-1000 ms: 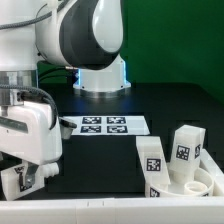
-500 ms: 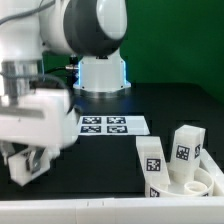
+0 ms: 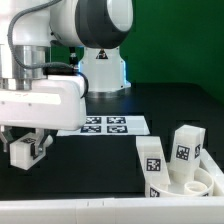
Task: Assemble stool
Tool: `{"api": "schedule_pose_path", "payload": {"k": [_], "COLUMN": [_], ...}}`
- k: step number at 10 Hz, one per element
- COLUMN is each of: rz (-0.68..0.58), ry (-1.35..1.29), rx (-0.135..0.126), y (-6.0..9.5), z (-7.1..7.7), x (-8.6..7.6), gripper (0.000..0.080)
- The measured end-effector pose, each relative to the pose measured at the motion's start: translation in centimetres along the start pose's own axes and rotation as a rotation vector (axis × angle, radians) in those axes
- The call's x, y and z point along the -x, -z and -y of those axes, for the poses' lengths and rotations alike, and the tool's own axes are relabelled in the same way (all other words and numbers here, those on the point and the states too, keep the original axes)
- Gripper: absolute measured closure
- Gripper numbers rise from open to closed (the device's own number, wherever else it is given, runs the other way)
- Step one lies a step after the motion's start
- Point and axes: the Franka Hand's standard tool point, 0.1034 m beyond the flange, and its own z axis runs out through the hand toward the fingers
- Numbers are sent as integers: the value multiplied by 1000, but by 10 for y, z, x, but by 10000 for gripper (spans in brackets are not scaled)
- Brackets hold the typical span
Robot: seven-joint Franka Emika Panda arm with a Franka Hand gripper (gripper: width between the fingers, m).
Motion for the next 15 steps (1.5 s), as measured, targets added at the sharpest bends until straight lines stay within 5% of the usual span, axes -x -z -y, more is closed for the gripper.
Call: {"api": "schedule_pose_path", "payload": {"k": [3, 7, 10, 14, 15], "rz": [-14, 4, 88, 52, 53], "ry": [317, 315, 294, 220, 222], "rx": [9, 12, 1, 27, 29], "y": [17, 11, -8, -13, -13], "z": [10, 9, 12, 40, 36], "x": [38, 45, 95, 96, 95], "gripper": [476, 476, 476, 476, 470]}}
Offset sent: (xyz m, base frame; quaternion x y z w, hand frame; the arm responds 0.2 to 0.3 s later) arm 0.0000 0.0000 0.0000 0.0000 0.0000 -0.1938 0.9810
